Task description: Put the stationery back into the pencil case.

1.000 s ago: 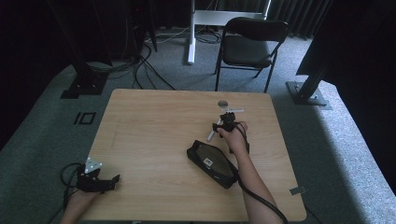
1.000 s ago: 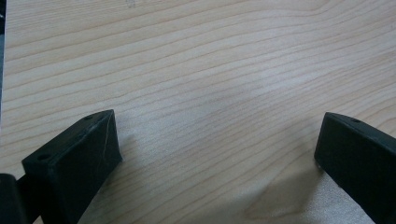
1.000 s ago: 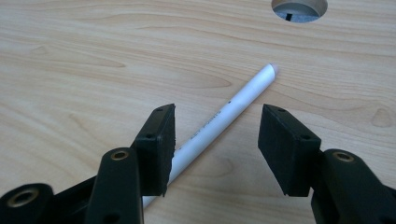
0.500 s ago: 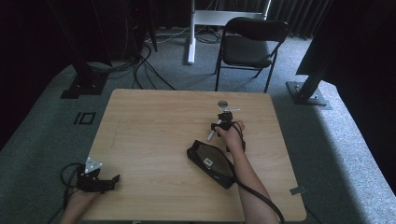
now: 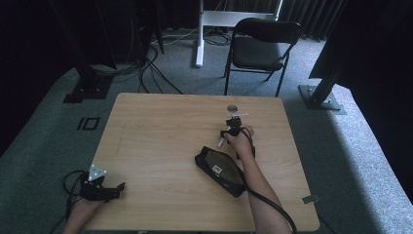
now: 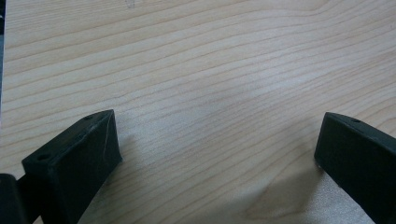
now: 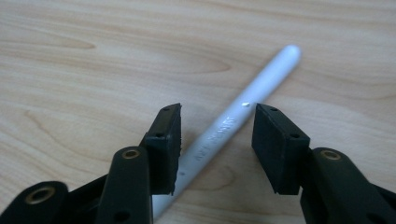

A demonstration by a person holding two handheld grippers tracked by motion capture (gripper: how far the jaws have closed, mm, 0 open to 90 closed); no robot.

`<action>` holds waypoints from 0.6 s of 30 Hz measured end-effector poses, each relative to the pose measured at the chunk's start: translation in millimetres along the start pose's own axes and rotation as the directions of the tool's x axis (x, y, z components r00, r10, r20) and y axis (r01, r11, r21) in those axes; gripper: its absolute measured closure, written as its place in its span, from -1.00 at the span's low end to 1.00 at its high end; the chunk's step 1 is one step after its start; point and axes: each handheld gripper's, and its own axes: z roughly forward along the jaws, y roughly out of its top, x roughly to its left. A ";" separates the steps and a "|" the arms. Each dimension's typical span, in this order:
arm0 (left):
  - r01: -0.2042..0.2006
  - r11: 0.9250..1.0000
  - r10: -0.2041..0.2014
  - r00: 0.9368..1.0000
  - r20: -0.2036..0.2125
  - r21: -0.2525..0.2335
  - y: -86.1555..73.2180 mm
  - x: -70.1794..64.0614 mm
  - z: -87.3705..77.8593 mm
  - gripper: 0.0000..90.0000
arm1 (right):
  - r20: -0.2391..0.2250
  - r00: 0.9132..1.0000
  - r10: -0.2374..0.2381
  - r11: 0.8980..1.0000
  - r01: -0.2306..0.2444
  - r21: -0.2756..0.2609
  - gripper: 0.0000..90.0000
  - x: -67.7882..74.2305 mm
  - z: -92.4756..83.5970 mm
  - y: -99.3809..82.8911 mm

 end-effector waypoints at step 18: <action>0.000 1.000 0.000 1.000 0.000 0.000 0.0 0.0 0.0 -1.00 | -0.019 0.991 -0.130 0.991 0.131 0.020 0.72 -3.6 -8.0 -8.4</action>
